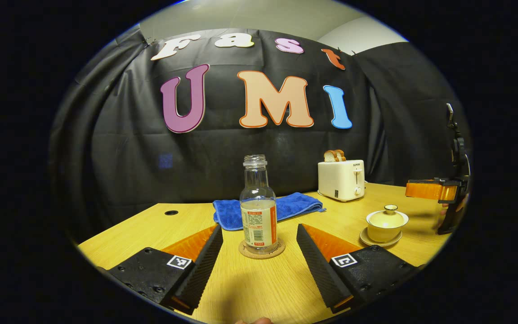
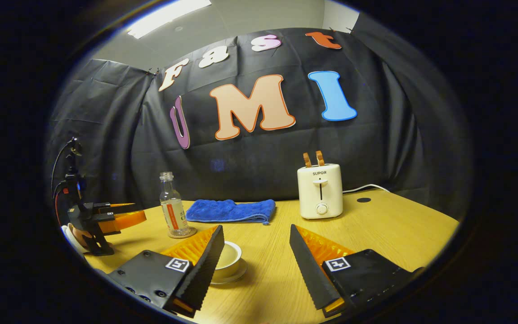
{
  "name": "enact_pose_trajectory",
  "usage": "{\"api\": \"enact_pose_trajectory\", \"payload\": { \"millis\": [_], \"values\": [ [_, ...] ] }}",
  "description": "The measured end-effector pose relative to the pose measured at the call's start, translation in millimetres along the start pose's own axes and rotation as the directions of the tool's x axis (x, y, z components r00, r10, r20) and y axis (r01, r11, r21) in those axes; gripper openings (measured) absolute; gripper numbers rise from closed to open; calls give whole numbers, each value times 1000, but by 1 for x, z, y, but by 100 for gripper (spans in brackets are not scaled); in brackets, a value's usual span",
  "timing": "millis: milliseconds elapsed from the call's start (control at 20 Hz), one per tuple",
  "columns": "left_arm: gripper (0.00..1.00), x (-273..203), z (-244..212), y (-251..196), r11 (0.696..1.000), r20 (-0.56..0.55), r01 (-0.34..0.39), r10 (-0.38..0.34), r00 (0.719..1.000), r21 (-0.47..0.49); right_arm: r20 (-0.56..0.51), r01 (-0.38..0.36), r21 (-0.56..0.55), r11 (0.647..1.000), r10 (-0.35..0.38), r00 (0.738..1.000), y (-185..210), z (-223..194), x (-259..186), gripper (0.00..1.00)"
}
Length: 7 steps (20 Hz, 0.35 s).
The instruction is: Open the teacup lid with one hand, grasp the water bottle and pour water into the teacup with the other hand; after pouring, place the water bottle on the coaster and then close the teacup lid.
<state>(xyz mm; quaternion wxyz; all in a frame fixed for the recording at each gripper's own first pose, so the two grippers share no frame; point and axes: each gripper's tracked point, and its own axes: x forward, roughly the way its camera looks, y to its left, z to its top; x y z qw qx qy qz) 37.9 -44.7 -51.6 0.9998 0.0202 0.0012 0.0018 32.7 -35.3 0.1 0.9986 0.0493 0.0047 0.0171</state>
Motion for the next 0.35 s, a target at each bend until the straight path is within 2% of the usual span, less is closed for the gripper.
{"api": "enact_pose_trajectory", "payload": {
  "millis": [150, 300, 350],
  "values": [
    [96, -3, 1, 4, 1000, 3, -19, 19, 1000, -18, 6, 40, -28, 999, -39, 999, -10, 3, -3, 91],
    [96, -6, -1, 9, 998, 2, -43, 43, 999, -36, 16, 95, -51, 994, -94, 995, -22, 3, -7, 94],
    [96, -7, -1, 12, 998, 0, -58, 58, 998, -38, 19, 109, -54, 993, -108, 994, -26, 4, -7, 91]
  ]
}}
